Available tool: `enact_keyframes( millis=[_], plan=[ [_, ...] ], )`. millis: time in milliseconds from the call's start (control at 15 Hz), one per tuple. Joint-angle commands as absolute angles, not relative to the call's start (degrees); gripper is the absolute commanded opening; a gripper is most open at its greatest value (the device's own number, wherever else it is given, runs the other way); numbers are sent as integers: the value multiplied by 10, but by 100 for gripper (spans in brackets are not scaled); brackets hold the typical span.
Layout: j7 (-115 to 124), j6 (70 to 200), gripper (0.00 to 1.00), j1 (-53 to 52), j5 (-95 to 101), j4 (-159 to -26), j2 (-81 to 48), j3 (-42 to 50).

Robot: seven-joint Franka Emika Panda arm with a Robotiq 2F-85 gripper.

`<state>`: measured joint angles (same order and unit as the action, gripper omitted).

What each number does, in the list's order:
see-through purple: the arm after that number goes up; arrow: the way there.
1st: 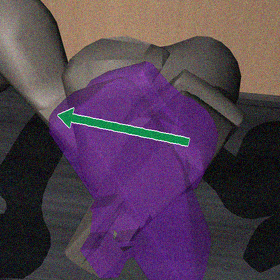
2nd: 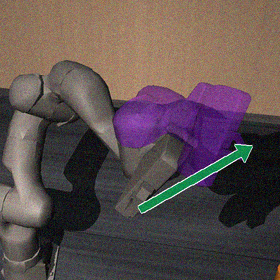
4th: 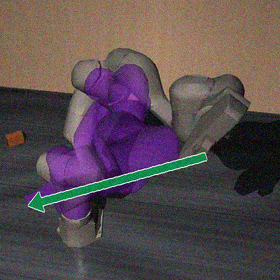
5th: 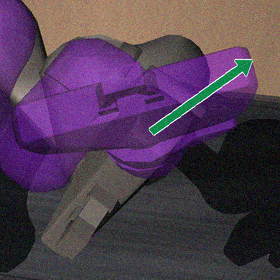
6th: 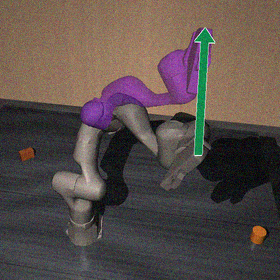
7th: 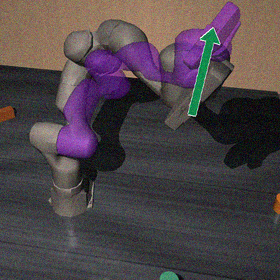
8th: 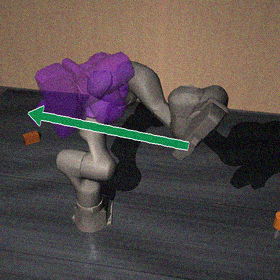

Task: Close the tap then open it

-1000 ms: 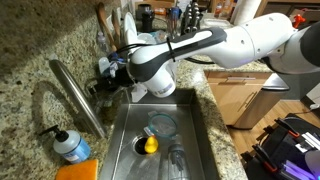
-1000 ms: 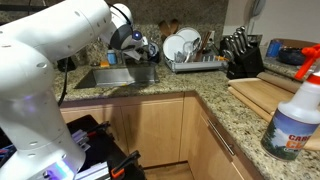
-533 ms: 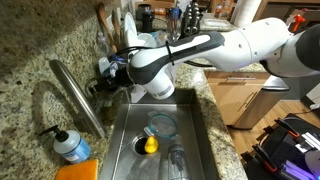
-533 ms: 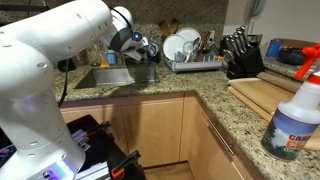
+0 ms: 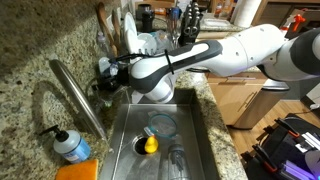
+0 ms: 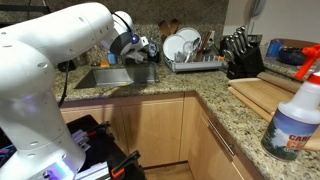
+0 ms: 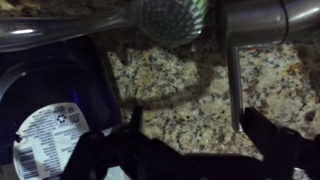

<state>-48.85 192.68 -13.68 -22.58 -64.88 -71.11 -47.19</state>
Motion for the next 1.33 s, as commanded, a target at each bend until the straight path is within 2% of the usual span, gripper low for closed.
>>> enact_keyframes(
  millis=[0, 267, 533, 667, 733, 800, 933, 1133, 1267],
  plan=[
    [-502, 1980, 100, -144, -224, -659, -703, -433],
    [-495, 2002, 100, -158, -238, -660, -701, -415],
    [-475, 1980, 100, -194, -280, -624, -694, -359],
    [-471, 1980, 100, -204, -249, -578, -715, -375],
    [-357, 1977, 100, -240, -170, -551, -707, -298],
    [-445, 1980, 100, -263, -256, -511, -705, -280],
    [-460, 1980, 100, -290, -353, -515, -671, -178],
    [-444, 1980, 100, -327, -496, -640, -575, -56],
    [-472, 1949, 100, -315, -545, -674, -543, -110]
  ],
)
